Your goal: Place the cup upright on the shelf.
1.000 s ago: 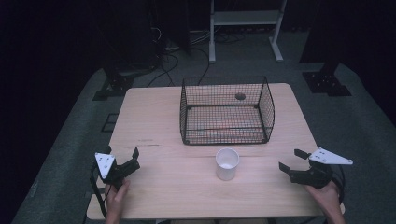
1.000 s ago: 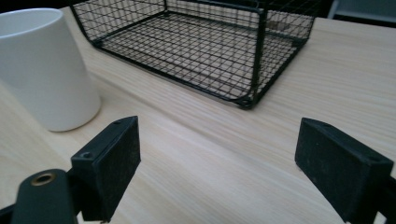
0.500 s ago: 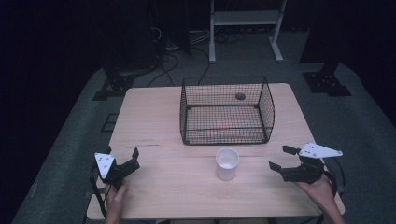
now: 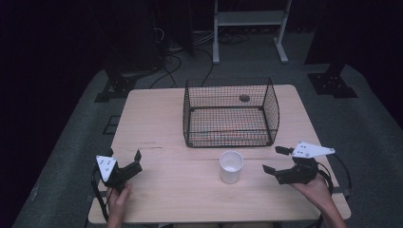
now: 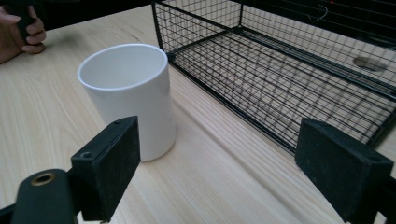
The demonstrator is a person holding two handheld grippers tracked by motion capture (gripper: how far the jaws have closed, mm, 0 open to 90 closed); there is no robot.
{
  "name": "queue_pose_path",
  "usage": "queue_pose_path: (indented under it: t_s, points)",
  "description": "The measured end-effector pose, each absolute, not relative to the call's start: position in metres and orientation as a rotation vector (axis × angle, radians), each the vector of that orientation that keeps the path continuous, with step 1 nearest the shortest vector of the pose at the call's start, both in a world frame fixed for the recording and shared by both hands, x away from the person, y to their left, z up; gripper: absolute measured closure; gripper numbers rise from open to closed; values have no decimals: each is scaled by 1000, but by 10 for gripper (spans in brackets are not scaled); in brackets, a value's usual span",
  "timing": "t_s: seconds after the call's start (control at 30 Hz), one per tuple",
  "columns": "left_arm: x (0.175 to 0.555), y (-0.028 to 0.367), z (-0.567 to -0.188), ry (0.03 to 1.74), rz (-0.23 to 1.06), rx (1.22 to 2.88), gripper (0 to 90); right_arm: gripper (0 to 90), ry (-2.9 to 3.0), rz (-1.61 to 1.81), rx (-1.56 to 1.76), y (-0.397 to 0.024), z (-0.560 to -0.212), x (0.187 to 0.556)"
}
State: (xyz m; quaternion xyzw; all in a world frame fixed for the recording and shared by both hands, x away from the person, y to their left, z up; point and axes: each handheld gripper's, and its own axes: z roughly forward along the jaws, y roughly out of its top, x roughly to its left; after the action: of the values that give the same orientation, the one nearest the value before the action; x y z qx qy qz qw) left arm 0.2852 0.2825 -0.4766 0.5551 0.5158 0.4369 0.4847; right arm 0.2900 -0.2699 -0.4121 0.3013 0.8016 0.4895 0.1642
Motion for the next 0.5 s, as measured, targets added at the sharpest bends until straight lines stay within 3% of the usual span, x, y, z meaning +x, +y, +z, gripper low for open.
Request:
queue_pose_path:
  t_s: [0.5]
  points:
    - [285,283,-477,1253,1061,1350,0,131,2355,1406,791,-243,-410,295]
